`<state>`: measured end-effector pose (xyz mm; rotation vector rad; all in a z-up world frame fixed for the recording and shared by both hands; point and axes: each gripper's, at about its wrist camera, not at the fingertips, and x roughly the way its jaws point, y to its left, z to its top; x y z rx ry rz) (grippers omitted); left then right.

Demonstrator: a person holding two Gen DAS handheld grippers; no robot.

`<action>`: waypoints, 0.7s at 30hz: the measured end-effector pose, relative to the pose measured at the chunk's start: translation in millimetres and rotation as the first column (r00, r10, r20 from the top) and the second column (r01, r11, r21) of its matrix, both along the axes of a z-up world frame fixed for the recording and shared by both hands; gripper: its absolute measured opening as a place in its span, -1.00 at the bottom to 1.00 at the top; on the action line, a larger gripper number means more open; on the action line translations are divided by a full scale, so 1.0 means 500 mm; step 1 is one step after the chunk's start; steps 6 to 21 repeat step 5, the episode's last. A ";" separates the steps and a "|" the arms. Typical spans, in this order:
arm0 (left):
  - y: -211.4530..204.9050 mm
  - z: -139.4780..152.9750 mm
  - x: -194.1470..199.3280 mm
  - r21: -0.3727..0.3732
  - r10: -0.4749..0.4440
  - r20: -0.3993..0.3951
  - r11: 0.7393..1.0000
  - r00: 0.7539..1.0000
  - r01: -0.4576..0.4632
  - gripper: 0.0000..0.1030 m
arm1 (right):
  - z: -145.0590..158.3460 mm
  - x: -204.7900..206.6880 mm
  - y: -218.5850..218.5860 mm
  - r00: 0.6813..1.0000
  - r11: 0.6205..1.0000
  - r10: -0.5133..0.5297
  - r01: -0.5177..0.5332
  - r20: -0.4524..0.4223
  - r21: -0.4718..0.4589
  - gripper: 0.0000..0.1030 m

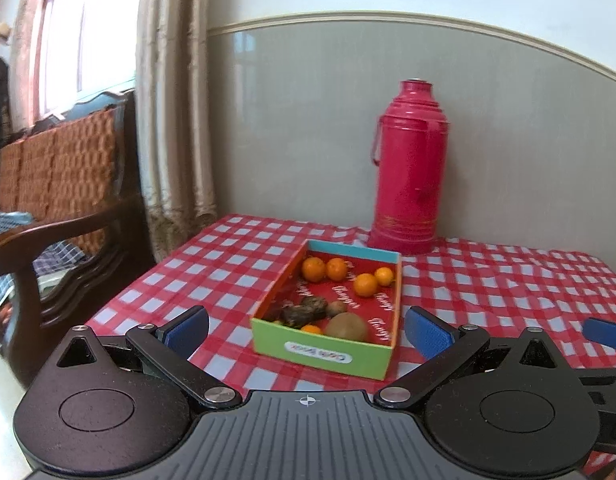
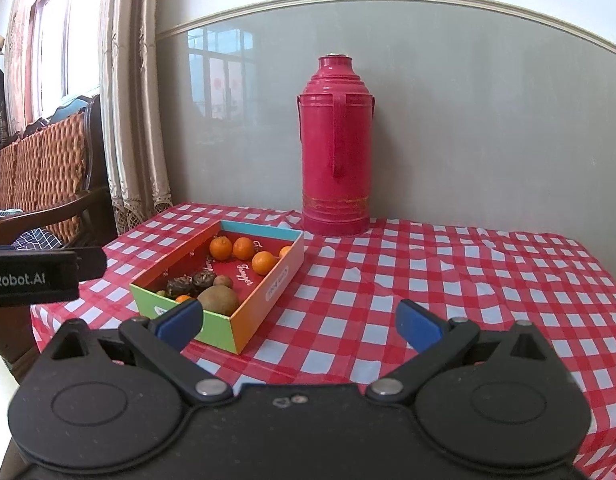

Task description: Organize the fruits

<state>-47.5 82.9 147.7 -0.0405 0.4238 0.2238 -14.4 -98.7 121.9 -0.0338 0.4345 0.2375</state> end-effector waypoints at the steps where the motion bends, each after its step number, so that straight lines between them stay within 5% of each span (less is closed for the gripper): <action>1: 0.000 0.002 0.001 0.002 0.003 0.008 1.000 1.000 -0.003 1.00 | 0.001 0.003 0.001 1.000 1.000 0.001 -0.001 0.002 -0.001 0.89; 21: -0.004 0.007 0.014 0.036 0.022 0.025 0.999 0.999 -0.023 1.00 | 0.000 0.017 -0.004 1.000 1.000 0.003 -0.003 0.001 0.008 0.89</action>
